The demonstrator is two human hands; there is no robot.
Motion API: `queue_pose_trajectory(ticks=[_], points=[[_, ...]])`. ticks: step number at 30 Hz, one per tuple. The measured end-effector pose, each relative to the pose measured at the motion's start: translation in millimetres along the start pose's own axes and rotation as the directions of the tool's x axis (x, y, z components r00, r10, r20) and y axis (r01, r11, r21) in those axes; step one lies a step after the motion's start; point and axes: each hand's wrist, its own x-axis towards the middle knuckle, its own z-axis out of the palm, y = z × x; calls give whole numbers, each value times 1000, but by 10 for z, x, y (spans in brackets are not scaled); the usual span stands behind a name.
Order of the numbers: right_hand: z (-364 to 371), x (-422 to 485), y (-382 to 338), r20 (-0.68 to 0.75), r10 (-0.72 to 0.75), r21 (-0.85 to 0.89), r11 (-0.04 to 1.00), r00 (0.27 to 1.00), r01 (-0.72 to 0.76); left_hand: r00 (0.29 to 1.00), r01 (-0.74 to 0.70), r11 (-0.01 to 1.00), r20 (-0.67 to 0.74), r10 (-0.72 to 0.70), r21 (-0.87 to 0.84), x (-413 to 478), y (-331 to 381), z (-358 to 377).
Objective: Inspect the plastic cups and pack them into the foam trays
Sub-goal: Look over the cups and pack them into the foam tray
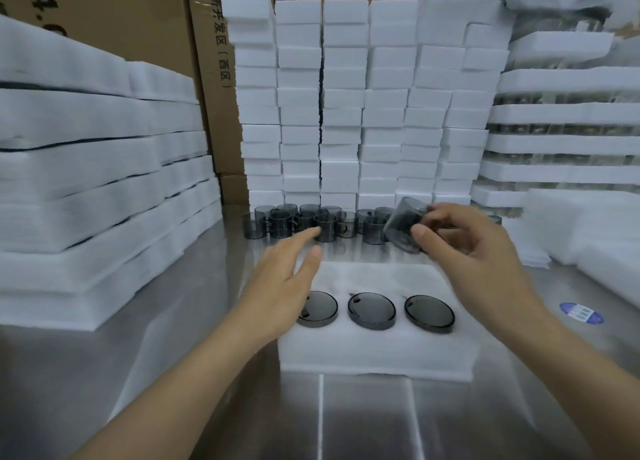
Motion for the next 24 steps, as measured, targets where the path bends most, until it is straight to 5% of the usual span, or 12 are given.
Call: queue_pose_trajectory(ticks=[5, 13, 24], points=[[-99, 11, 86, -144, 14, -74, 997, 989, -25, 943, 262, 965, 216, -253, -13, 5, -89, 4], [-36, -29, 127, -122, -52, -159, 987, 991, 32, 984, 8, 999, 180, -15, 38, -63, -57, -93], [-99, -35, 104, 97, -143, -235, 958, 985, 162, 999, -19, 999, 42, 17, 40, -67, -96, -48]])
